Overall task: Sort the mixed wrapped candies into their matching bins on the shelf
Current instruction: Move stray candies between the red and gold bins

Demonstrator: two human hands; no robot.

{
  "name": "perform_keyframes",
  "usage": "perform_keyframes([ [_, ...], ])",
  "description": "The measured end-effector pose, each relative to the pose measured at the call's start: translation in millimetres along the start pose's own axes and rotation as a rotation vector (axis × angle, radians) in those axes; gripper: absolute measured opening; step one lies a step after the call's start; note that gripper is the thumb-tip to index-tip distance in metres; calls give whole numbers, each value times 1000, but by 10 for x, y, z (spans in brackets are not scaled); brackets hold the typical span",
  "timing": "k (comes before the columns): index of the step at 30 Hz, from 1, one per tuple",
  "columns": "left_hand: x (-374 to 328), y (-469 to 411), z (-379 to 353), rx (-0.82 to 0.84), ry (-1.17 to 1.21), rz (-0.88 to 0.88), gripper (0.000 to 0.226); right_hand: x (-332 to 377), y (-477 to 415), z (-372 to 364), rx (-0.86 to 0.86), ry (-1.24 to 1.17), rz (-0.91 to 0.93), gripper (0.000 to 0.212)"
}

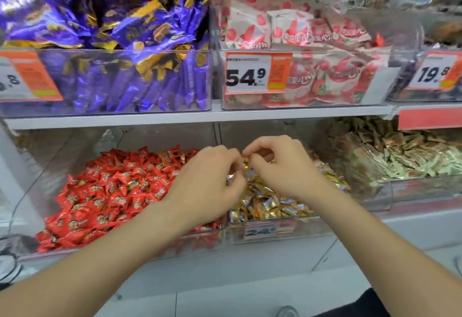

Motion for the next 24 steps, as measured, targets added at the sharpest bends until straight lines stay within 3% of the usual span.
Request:
perform_keyframes([
  [6,1573,301,229,121,-120,379,15,823,-135,-833,191,261,293,27],
  [9,2182,493,208,209,-149,516,27,911,-402,-1258,262,488,279,29],
  [11,2320,533,161,277,-210,532,18,891,-579,-1443,273,522,213,25],
  [13,2382,499,153,292,-283,524,24,827,-740,-1584,296,527,124,20],
  [16,2456,441,107,367,-314,486,35,761,-1008,-1819,308,489,115,42],
  [19,2490,425,126,353,-264,474,23,834,-1191,-1985,317,402,202,73],
  [21,2459,396,165,309,-214,466,12,860,-1248,-2090,366,378,206,78],
  [24,2474,381,115,344,-202,465,28,827,-1340,-2204,378,353,183,68],
])
Point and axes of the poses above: each hand's wrist, its own y-axis away from the middle knuckle, its own z-axis out of the back of the hand, x = y × z, the point moved 10 cm from there along -y, towards the middle knuckle, and after that the axes turned 8 degrees about x, right-handed, at the moved point
